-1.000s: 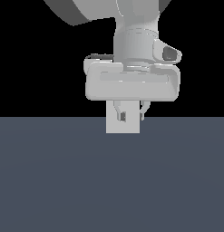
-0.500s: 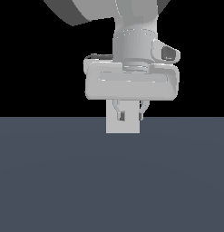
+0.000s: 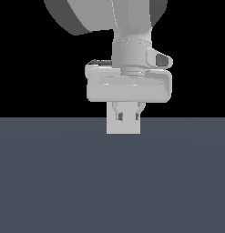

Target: Plug the charger into the wall socket.

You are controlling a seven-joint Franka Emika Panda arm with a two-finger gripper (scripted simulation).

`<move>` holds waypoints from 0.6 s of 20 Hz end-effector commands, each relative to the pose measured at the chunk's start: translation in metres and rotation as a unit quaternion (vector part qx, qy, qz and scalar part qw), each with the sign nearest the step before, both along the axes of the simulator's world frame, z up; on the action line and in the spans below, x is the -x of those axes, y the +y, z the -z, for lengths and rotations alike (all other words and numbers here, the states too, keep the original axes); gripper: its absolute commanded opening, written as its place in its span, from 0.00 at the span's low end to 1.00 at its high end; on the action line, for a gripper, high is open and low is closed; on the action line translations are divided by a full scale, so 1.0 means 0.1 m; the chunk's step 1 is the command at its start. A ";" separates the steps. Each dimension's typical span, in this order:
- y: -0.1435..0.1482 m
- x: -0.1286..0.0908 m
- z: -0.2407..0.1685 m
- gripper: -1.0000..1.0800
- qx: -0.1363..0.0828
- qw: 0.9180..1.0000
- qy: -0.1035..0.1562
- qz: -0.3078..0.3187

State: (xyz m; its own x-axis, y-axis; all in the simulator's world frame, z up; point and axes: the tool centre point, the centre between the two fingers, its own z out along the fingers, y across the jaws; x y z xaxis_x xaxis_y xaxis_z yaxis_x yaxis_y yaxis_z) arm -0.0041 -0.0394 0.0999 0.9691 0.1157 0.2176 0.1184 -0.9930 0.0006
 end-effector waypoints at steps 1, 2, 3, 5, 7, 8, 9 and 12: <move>0.01 -0.10 0.00 0.00 0.000 1.000 0.000 0.000; 0.02 -0.13 0.00 0.00 0.000 1.000 0.000 0.000; 0.02 -0.16 0.00 0.00 0.000 1.000 0.000 0.000; 0.02 -0.20 0.00 0.00 0.000 1.000 0.000 0.000; 0.03 -0.23 0.00 0.00 0.000 1.000 0.000 0.000; 0.03 -0.24 0.00 0.00 0.000 1.000 0.000 0.000; 0.03 -0.25 0.00 0.00 0.000 1.000 0.000 0.000; 0.03 -0.24 0.00 0.00 0.000 1.000 0.000 0.000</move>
